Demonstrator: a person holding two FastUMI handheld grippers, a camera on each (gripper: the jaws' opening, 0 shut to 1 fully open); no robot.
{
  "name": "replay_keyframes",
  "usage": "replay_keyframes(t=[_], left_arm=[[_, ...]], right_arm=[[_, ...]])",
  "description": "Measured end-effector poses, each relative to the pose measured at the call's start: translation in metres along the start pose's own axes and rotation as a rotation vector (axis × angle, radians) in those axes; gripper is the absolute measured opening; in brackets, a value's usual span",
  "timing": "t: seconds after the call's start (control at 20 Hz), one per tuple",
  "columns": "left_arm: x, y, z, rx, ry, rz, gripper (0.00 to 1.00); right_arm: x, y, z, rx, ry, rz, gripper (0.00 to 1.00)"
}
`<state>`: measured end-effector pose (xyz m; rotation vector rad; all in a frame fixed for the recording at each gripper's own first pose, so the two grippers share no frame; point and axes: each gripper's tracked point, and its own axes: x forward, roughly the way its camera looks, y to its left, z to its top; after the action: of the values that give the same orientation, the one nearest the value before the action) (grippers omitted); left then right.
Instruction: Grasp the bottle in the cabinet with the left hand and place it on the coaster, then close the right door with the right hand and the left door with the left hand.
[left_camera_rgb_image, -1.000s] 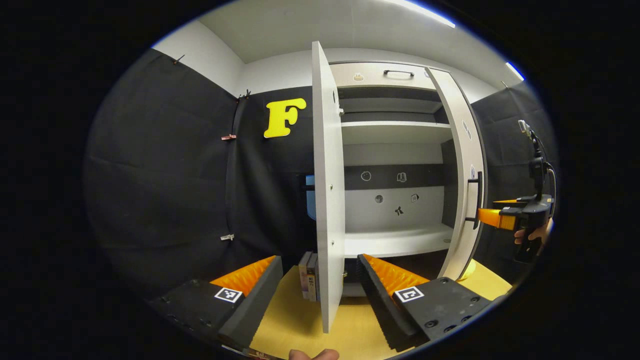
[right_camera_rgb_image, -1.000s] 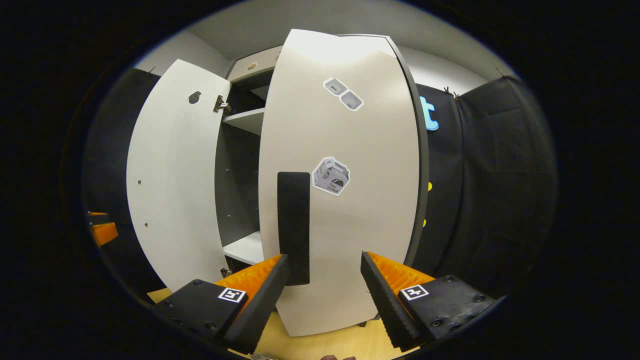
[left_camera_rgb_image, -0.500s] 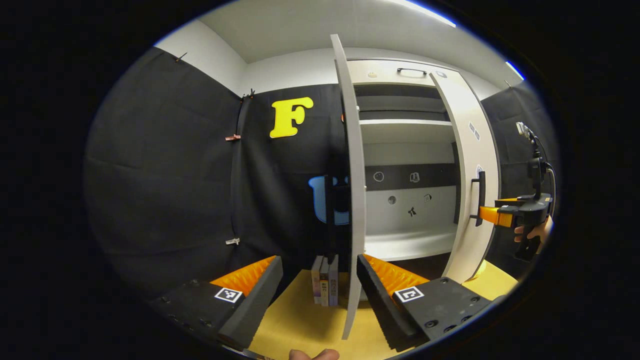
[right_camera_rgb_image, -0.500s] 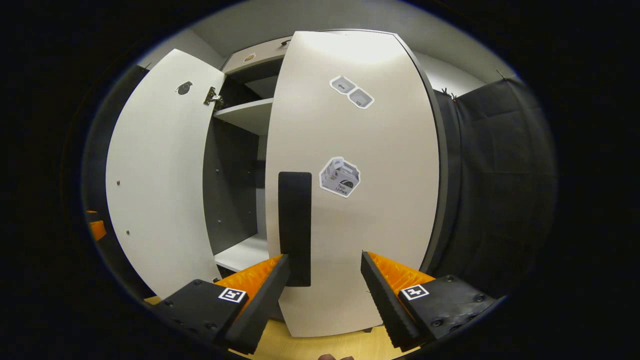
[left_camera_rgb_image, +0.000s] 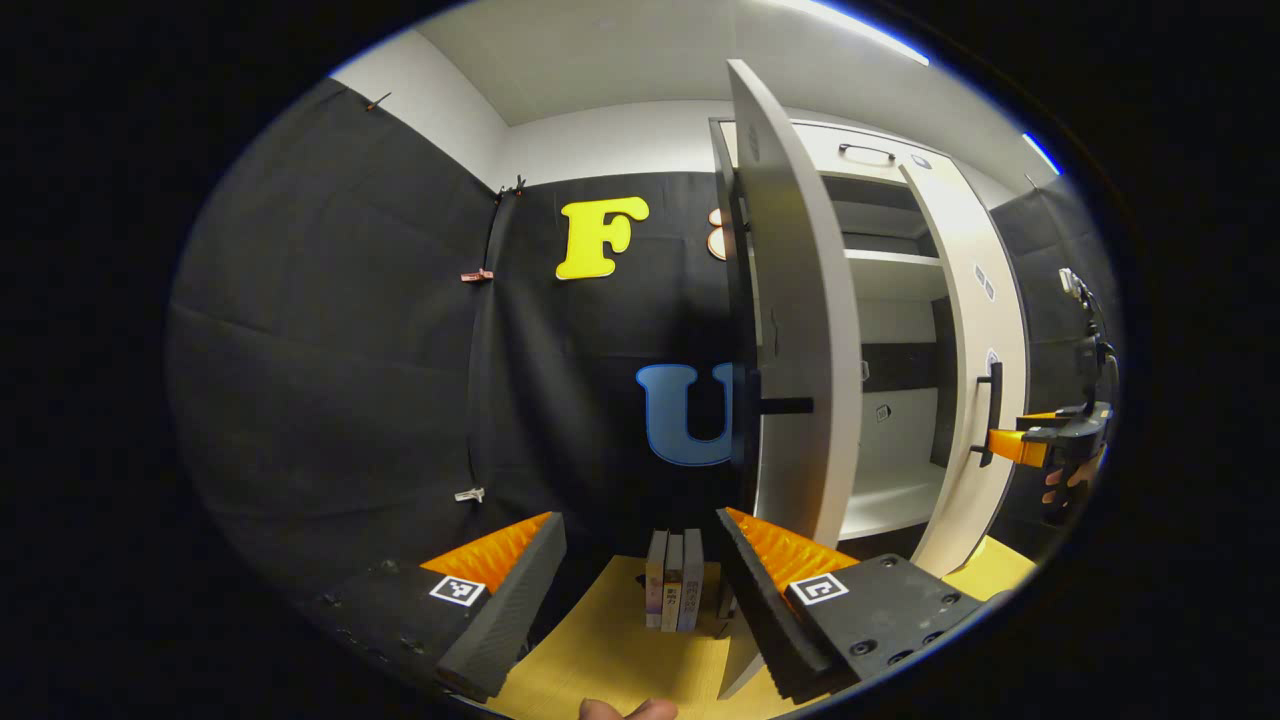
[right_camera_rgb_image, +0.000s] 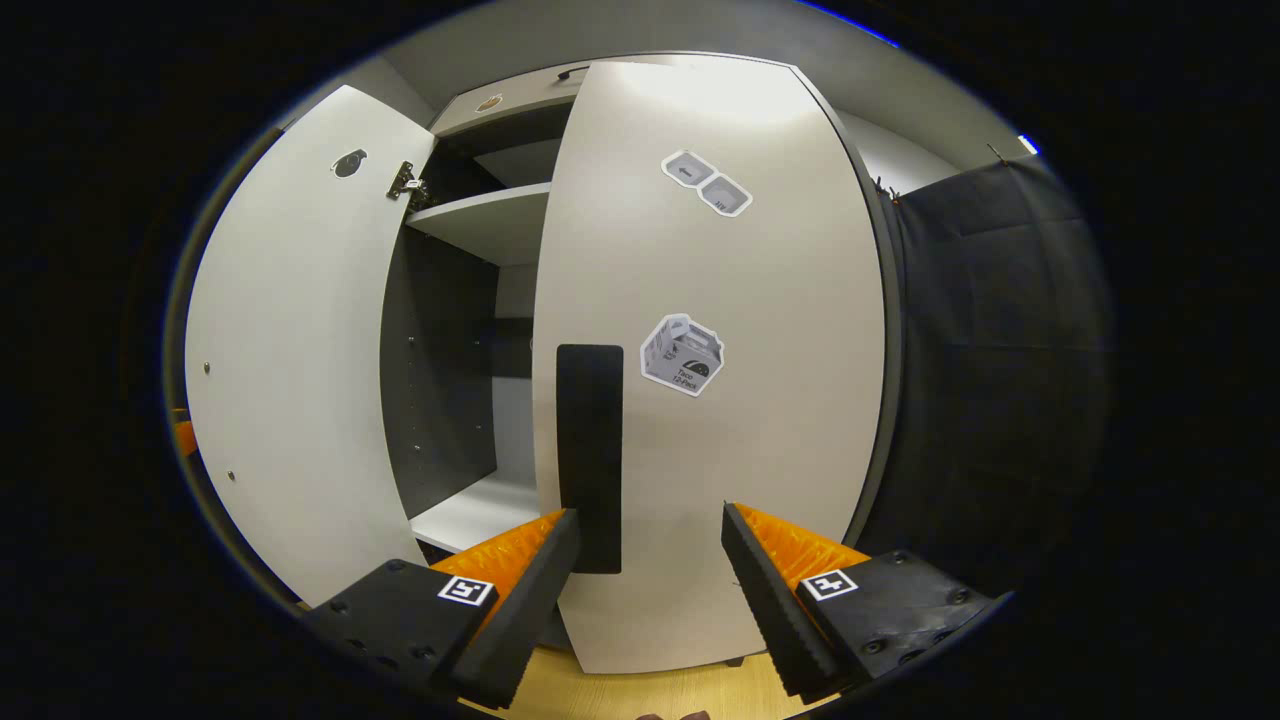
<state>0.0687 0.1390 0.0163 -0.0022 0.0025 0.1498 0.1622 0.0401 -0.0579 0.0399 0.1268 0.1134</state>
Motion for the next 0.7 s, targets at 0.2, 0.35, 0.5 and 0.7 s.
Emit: replay_keyframes(t=[0.2, 0.35, 0.5, 0.7], left_arm=[[0.012, -0.007, -0.007, 0.014, 0.008, -0.06, 0.95], [0.011, -0.012, -0.008, 0.004, 0.009, -0.082, 0.92], [0.007, -0.02, -0.009, 0.007, 0.011, -0.103, 0.93], [0.002, -0.024, -0.006, 0.018, 0.012, -0.091, 0.94]], right_arm=[[-0.024, -0.002, 0.016, 0.017, -0.037, -0.028, 0.97], [-0.042, -0.015, 0.015, 0.035, -0.014, -0.067, 0.97], [-0.056, -0.029, 0.018, 0.068, -0.01, -0.11, 0.97], [-0.077, -0.049, 0.034, 0.09, -0.082, -0.17, 0.97]])
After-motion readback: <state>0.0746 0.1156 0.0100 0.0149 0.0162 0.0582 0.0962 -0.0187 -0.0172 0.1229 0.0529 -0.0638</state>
